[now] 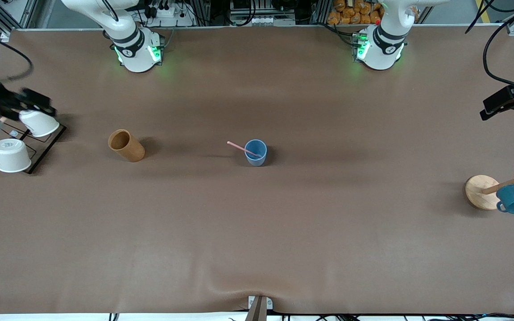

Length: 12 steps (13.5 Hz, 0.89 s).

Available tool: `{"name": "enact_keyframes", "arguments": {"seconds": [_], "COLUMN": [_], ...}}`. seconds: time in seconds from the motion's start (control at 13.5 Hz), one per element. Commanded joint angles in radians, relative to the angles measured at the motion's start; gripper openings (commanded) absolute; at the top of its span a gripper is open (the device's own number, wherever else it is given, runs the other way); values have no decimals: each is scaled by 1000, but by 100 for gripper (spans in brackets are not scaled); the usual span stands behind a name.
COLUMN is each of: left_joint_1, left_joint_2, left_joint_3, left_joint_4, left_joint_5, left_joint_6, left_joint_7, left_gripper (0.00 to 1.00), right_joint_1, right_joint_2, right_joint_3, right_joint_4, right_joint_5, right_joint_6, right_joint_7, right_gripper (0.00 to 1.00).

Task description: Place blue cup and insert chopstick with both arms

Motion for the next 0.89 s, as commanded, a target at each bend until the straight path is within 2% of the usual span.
{"name": "enact_keyframes", "arguments": {"seconds": [0.0,0.3,0.81], "left_joint_1": [-6,-6,-1], "left_joint_2": [-15,-12,-14], "left_joint_3": [5,5,5], "left_joint_4": [-8,-7,-7], "left_joint_5": [-21,-21,-21], "left_joint_6": [-9,-10,-12], "left_joint_7": [15,15,15], "left_gripper": [100,100,100], "right_joint_1": [-57,-43,-51], "right_joint_2": [-54,-39,-36], "right_joint_3": [53,61,59], "right_joint_4": [-2,65,65], "right_joint_5": [-23,-88,-74], "right_joint_6": [-59,-66,-57], "right_joint_7": [65,85,73], "right_gripper": [100,100,100]}}
